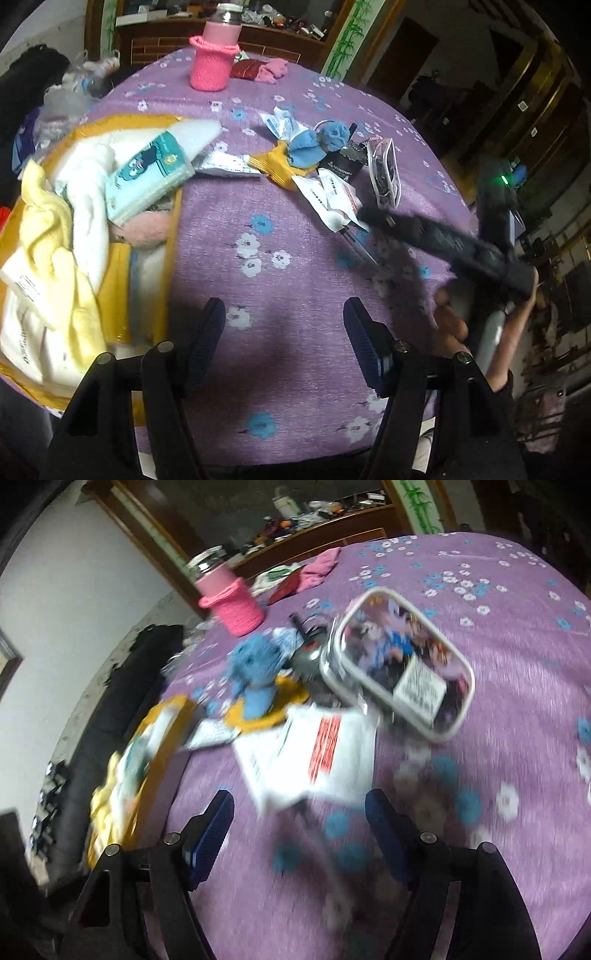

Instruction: Organize soft objects

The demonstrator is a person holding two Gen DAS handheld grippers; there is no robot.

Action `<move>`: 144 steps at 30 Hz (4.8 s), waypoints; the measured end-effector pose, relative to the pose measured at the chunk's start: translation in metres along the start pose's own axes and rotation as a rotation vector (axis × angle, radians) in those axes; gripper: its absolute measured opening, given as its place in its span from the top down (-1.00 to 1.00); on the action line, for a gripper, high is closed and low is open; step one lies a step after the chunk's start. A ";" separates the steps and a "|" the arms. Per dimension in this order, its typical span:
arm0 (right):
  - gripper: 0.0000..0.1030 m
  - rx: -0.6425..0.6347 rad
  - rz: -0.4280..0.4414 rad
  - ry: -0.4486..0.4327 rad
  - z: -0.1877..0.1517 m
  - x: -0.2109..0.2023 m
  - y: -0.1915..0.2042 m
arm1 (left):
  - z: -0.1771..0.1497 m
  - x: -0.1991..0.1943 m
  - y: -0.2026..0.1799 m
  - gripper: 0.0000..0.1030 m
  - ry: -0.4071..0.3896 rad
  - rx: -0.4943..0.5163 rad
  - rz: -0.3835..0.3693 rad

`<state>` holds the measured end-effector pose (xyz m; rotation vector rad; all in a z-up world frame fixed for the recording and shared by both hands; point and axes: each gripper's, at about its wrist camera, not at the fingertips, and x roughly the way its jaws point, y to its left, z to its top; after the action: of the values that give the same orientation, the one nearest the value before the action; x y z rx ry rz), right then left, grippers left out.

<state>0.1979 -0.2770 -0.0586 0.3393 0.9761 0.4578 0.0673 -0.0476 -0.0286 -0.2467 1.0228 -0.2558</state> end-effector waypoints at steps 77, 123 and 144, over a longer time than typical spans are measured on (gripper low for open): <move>0.81 -0.151 -0.102 -0.115 -0.056 -0.033 0.057 | -0.012 0.012 0.024 0.97 0.013 -0.160 -0.289; 0.79 -0.157 -0.119 -0.121 -0.067 -0.048 0.060 | -0.016 0.056 -0.001 0.96 0.091 0.040 -0.008; 0.79 -0.115 -0.141 -0.120 -0.063 -0.055 0.034 | -0.024 0.085 -0.051 0.20 0.012 0.278 0.177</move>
<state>0.1106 -0.2714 -0.0366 0.1904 0.8470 0.3592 0.0840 -0.1254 -0.0920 0.0964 1.0014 -0.2356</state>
